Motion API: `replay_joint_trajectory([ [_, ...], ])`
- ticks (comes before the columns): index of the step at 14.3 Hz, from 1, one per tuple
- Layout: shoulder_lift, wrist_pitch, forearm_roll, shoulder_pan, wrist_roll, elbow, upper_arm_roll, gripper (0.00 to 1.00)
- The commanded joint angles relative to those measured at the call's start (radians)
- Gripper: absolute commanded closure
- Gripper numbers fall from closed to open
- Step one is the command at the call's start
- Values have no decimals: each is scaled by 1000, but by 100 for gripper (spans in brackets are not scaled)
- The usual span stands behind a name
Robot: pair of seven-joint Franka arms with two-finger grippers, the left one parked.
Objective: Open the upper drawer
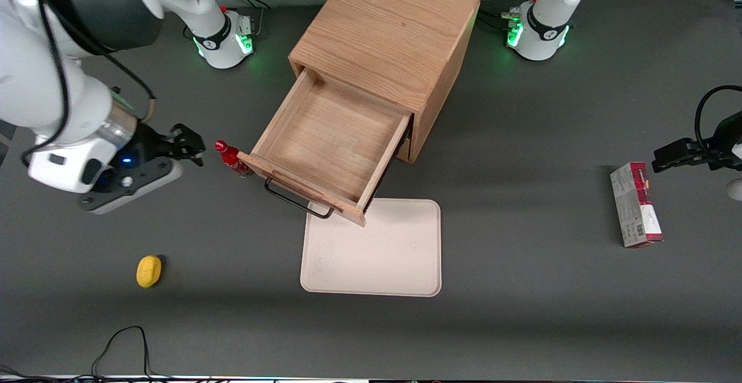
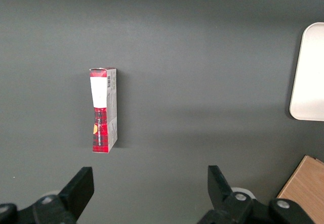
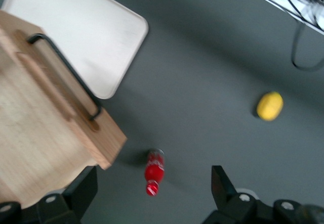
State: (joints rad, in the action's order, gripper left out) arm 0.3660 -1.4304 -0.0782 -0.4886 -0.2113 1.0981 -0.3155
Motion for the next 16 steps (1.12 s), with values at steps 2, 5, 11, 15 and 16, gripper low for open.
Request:
replay_joint_trajectory([
  [2,-131,-77,14,83,56,176,2,0],
  [5,-258,-209,12,267,56,372,131,0],
  [11,-352,-280,12,409,53,523,184,0],
  [15,-338,-269,75,407,44,528,181,0],
  [16,-335,-268,89,409,44,526,179,0],
])
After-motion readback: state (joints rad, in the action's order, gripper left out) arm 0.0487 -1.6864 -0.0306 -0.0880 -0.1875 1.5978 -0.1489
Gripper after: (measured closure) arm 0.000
